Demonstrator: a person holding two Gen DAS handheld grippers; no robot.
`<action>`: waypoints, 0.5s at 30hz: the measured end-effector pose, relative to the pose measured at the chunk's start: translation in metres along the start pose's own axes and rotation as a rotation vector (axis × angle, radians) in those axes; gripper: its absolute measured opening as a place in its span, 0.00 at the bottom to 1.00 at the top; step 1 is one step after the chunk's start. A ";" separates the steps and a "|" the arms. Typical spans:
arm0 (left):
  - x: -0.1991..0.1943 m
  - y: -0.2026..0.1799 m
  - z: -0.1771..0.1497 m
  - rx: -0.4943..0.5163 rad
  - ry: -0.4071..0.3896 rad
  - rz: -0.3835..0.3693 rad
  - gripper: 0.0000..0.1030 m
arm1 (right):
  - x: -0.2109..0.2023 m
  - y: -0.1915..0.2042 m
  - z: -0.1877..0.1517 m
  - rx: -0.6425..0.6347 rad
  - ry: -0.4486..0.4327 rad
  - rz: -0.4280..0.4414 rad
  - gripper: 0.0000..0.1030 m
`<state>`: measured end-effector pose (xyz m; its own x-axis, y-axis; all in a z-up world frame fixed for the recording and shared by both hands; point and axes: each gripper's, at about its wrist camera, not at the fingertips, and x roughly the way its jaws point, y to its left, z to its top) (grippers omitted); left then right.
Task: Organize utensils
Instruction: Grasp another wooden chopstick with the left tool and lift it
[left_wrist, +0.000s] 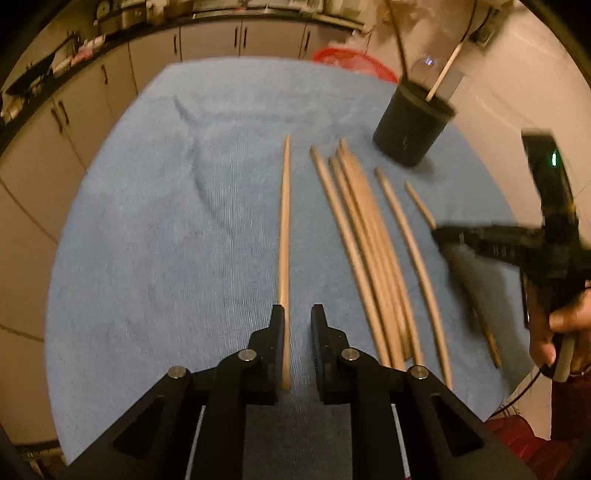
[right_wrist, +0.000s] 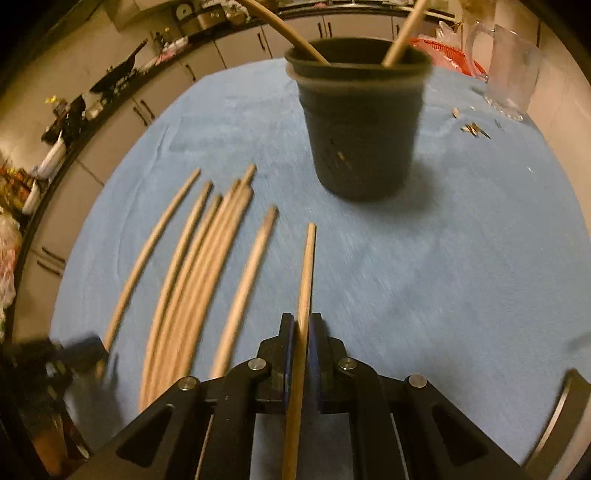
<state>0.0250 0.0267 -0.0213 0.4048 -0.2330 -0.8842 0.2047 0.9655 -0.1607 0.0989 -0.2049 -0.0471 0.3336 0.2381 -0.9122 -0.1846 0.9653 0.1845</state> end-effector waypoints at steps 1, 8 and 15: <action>-0.001 0.000 0.007 0.002 -0.012 0.017 0.31 | -0.004 -0.003 -0.003 0.012 -0.003 0.022 0.10; 0.035 0.004 0.069 0.012 0.010 0.059 0.38 | -0.020 -0.022 0.004 0.103 -0.071 0.070 0.10; 0.094 0.012 0.123 0.002 0.088 0.116 0.36 | -0.026 -0.031 0.002 0.133 -0.081 0.103 0.10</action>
<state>0.1752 0.0021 -0.0528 0.3461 -0.1089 -0.9319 0.1627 0.9852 -0.0547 0.0980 -0.2405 -0.0286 0.3935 0.3393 -0.8544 -0.0998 0.9397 0.3272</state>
